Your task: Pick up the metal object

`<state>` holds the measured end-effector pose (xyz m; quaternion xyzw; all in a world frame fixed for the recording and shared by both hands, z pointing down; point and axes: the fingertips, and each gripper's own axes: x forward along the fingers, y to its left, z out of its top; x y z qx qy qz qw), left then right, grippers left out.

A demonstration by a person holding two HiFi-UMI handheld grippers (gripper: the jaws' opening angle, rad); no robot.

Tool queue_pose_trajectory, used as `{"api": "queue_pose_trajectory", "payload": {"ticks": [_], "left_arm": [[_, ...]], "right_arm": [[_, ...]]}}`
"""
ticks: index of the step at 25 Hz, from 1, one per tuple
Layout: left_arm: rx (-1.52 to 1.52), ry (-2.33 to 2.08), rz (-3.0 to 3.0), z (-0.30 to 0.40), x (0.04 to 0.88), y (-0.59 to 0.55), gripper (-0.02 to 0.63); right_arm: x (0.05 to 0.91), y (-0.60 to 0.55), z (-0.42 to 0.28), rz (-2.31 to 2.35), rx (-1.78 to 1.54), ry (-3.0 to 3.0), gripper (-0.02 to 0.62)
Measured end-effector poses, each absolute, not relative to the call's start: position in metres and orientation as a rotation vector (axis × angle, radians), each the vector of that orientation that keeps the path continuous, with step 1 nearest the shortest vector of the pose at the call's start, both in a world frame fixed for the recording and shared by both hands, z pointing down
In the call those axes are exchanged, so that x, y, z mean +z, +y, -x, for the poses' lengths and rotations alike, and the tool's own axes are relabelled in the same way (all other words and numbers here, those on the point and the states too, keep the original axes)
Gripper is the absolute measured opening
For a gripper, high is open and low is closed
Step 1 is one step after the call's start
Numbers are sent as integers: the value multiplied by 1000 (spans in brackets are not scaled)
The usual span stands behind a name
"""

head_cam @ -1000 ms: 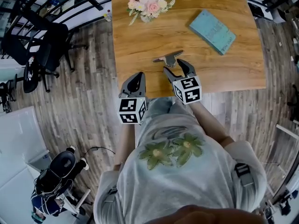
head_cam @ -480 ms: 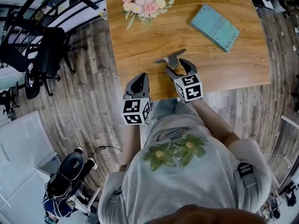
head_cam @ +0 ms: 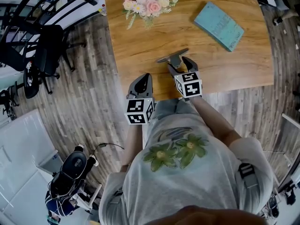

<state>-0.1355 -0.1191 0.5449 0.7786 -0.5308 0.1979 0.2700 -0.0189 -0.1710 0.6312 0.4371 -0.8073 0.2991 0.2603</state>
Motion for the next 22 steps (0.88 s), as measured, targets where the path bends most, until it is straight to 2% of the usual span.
{"api": "queue_pose_trajectory", "payload": {"ticks": [22], "left_arm": [[556,-1420,-2052,144,563,-131,15]], "right_arm": [[681,-177,23,-1175,845,-2043,296]]}}
